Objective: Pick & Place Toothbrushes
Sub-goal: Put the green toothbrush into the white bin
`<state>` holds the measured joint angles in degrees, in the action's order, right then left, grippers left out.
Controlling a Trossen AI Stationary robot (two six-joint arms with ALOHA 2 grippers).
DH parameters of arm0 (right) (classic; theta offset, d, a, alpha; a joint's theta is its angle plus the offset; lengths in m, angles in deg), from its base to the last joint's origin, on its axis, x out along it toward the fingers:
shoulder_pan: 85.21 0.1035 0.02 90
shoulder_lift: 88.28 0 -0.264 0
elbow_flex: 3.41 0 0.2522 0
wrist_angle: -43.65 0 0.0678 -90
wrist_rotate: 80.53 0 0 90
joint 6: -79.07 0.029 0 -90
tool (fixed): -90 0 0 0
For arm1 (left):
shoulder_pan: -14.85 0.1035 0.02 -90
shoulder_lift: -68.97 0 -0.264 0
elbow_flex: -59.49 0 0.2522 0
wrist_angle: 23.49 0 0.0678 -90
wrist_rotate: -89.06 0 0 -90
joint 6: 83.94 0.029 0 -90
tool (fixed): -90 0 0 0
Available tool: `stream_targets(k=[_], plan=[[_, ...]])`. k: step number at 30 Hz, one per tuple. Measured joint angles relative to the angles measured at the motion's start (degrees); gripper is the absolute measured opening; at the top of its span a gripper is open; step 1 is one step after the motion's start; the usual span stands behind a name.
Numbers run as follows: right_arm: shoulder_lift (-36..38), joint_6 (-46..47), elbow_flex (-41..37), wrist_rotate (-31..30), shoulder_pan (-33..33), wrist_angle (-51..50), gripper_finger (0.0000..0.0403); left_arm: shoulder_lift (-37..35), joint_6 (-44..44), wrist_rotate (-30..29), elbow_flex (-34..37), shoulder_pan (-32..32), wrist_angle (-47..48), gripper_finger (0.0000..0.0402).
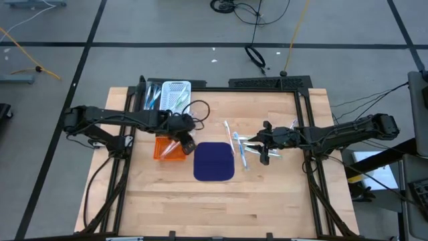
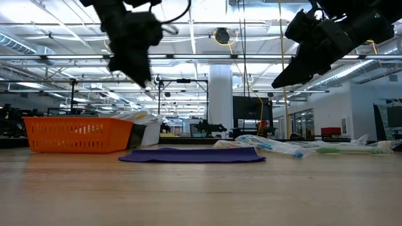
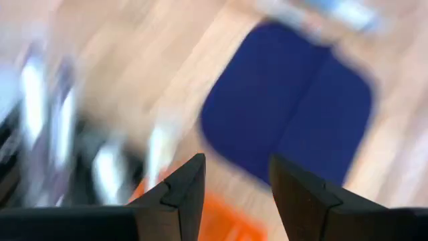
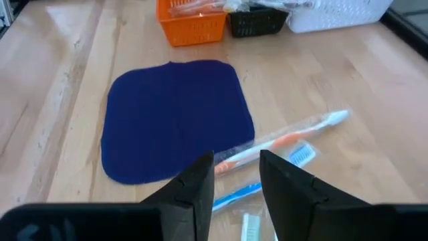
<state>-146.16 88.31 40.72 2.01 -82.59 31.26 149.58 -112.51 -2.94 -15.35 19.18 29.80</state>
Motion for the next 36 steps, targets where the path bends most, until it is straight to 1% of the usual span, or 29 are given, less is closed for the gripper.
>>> stream_targets(k=[5, 8, 12, 15, 18, 24, 28, 36], plan=[[0.02, 3.34, 0.0, 0.04, 0.0, -4.76, 0.011, 0.0, 6.83, 0.12, 0.0, 0.0, -13.32, 0.0166], [0.02, 6.36, 0.0, 0.19, 0.01, -11.55, 0.0107, 0.0, 10.4, 0.08, 0.0, 0.0, -20.23, 0.0166], [0.02, 14.0, 0.0, 0.95, 0.0, -22.37, 0.0102, 0.0, 14.24, 0.04, 0.0, 0.02, -25.86, 0.0166], [0.02, 17.82, 0.0, 4.63, 0.11, -27.63, 0.01, 0.0, 16.35, 0.02, 0.0, 0.02, -27.53, 0.0166], [0.02, 19.09, 0.0, 6.06, 0.87, -29.82, 0.01, 0.0, 17.41, 0.0, 0.0, 0.02, -27.81, 0.0166], [-0.35, 20.08, 0.0, 5.8, 2.78, -32.21, 0.01, 0.0, 17.96, 0.0, 0.0, 0.02, -27.75, 0.0166], [-1.75, 20.09, -0.26, 3.12, 3.12, -34.38, 0.01, 0.0, 17.96, -0.03, 0.0, 0.02, -27.76, 0.0165], [-5.28, 19.99, -2.0, 3.16, 3.09, -33.72, 0.01, 0.0, 18.12, -0.07, 0.0, 0.02, -27.79, 0.0166]])
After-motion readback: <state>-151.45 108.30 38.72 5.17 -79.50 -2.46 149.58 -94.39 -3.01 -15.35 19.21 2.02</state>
